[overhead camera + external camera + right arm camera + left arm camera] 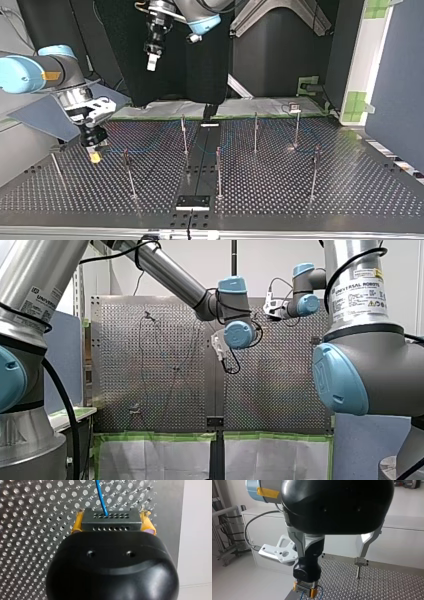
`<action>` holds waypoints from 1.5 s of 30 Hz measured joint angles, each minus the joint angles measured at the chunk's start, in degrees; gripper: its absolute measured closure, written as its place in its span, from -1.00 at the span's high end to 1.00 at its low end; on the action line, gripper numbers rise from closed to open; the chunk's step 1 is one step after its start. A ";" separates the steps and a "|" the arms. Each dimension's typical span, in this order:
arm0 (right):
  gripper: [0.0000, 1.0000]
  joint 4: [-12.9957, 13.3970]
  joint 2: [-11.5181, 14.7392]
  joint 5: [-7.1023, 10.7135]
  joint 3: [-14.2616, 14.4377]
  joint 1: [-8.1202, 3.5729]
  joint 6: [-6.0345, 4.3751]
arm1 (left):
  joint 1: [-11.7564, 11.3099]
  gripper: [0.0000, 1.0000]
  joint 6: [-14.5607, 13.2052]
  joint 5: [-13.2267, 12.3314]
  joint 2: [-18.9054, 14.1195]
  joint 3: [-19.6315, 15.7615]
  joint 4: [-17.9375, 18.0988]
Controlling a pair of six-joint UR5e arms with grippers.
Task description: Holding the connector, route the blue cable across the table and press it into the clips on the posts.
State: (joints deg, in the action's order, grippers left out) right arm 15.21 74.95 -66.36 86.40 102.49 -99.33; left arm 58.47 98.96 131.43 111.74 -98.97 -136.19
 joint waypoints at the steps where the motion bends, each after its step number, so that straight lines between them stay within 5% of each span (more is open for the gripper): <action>1: -1.00 0.00 0.00 0.00 0.01 0.00 0.02 | 0.00 1.00 0.00 0.00 0.00 -0.76 0.72; 18: -1.00 -0.09 0.00 0.00 0.02 0.11 0.07 | 0.00 1.00 0.00 0.00 0.00 -10.83 10.22; 33: -1.00 0.03 -0.01 0.00 0.01 0.12 0.08 | -0.17 1.00 0.04 0.00 0.00 -18.52 10.75; 45: -1.00 0.01 0.00 0.00 0.05 0.12 0.16 | -5.03 1.00 -0.03 -0.01 0.02 -24.63 12.48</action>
State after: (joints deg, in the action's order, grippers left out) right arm 15.22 74.95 -66.36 86.44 102.61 -99.16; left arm 53.44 98.93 131.43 111.76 -123.59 -123.72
